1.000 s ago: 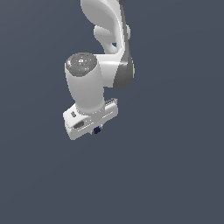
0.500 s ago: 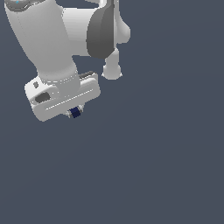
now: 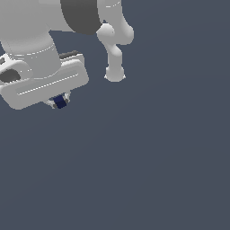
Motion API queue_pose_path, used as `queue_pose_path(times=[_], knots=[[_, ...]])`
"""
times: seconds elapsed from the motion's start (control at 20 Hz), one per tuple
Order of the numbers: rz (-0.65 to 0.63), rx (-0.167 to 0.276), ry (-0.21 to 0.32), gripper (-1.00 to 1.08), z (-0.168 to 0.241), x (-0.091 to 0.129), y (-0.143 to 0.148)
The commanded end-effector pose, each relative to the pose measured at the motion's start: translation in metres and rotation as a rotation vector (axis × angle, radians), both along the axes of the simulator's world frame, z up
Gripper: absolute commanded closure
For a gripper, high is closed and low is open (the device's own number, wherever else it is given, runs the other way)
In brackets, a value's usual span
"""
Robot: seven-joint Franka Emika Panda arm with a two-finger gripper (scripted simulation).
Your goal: Pick up the object and move it to a goal position.
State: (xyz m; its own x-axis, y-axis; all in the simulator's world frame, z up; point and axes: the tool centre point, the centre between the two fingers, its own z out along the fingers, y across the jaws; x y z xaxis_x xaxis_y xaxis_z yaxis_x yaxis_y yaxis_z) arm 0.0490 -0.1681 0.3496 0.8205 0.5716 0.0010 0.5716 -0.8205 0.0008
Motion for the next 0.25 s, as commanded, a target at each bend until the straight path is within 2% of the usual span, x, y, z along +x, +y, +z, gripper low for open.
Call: queue_pose_path(times=[0.0,0.2], knots=[[0.001,0.000,0.001,1.08,0.0061,-0.0002,-0.0039],[0.001,0.000,0.001,1.08,0.0092,-0.0001,-0.0061]])
